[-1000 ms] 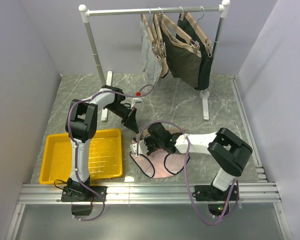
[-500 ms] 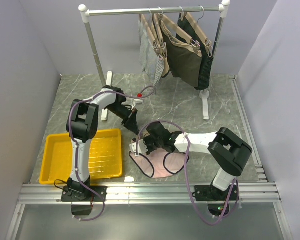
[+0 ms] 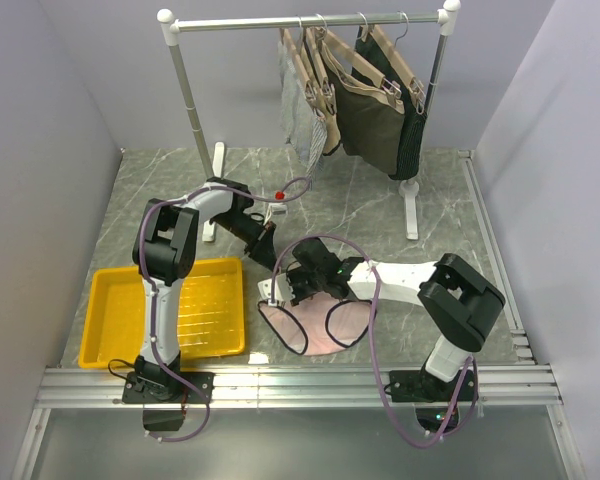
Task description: Clip the underwear to the hanger
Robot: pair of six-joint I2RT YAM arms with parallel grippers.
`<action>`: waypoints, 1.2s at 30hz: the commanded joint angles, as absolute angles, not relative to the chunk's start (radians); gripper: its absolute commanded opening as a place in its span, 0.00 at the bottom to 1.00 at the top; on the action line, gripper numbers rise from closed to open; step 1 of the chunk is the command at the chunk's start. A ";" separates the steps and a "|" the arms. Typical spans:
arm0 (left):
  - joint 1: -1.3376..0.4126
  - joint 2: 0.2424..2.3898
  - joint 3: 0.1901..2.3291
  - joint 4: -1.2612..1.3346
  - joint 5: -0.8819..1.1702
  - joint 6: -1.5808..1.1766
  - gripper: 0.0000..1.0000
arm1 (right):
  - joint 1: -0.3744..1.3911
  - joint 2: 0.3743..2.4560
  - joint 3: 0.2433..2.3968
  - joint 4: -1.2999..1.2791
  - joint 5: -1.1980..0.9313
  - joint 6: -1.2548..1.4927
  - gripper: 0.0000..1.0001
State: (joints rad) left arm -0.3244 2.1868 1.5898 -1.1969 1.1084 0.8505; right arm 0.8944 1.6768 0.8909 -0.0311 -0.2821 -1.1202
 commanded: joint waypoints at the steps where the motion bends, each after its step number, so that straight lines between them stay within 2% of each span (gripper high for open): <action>1: -0.328 2.132 1.597 -1.187 1.123 0.851 0.00 | 0.888 1.671 0.919 -0.046 -0.302 -1.124 0.00; 11: -0.325 2.083 1.572 -1.023 1.152 0.703 0.00 | 0.888 1.654 0.927 -0.086 -0.338 -1.131 0.00; 19: -0.327 2.108 1.612 -1.075 1.186 0.726 0.00 | 0.890 1.649 0.910 -0.046 -0.307 -1.144 0.00; 36: -0.356 2.091 1.529 -0.950 1.154 0.635 0.00 | 0.890 1.646 0.925 -0.037 -0.304 -1.146 0.00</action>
